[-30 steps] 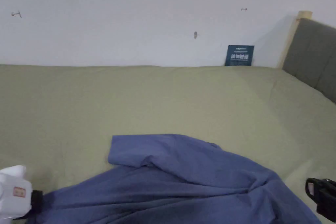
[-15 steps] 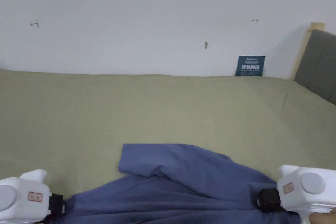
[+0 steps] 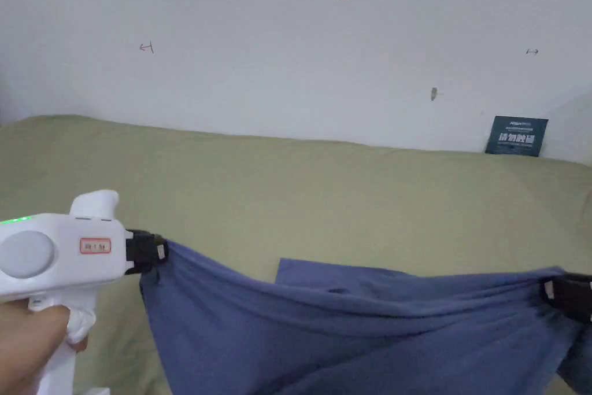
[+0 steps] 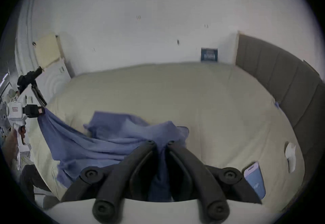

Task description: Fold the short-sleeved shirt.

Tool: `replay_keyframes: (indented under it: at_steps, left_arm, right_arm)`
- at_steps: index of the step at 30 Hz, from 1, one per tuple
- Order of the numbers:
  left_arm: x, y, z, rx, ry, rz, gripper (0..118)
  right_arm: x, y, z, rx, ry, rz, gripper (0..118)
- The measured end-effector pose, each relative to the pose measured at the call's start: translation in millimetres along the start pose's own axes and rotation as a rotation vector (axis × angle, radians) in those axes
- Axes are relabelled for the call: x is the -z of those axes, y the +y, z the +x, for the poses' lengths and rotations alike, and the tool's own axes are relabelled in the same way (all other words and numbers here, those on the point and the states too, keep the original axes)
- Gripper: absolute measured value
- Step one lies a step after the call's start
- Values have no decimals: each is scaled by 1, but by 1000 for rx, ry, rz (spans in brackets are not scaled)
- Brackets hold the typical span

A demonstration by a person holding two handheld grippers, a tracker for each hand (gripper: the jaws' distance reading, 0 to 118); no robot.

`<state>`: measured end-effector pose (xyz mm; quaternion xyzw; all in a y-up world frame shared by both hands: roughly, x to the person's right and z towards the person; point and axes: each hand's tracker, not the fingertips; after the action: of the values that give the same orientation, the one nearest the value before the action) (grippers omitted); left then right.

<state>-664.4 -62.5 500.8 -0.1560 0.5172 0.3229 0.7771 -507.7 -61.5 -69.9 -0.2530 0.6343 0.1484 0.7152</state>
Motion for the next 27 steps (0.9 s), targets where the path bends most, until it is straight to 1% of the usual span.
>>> replay_keyframes:
  at_steps: [2, 4, 9, 12, 17, 20, 23, 27]
  left_arm:
    - [-10, 26, -1, -34, -13, 63, 2]
    - [-20, 53, -2, -34, -13, 102, 2]
    - [-33, 125, 6, 30, 8, 169, 2]
    - [-37, 161, 13, 93, 12, 240, 2]
    - [-37, 200, 24, 112, 20, 334, 2]
    - [-31, 211, 25, 112, 32, 365, 2]
    - [-18, 212, 19, 102, 34, 375, 2]
    - [0, 191, 10, 76, 18, 381, 2]
  right_arm:
    - [-2, 22, -3, -6, 6, 46, 5]
    - [-2, 45, -5, -8, -2, 74, 5]
    - [14, 118, -6, -74, -29, 149, 5]
    - [24, 162, -5, -69, -38, 207, 5]
    - [30, 210, -15, -79, -56, 297, 5]
    - [41, 223, -14, -44, -33, 356, 5]
    - [54, 224, -12, -16, -25, 362, 5]
    - [67, 199, -15, -26, -27, 368, 5]
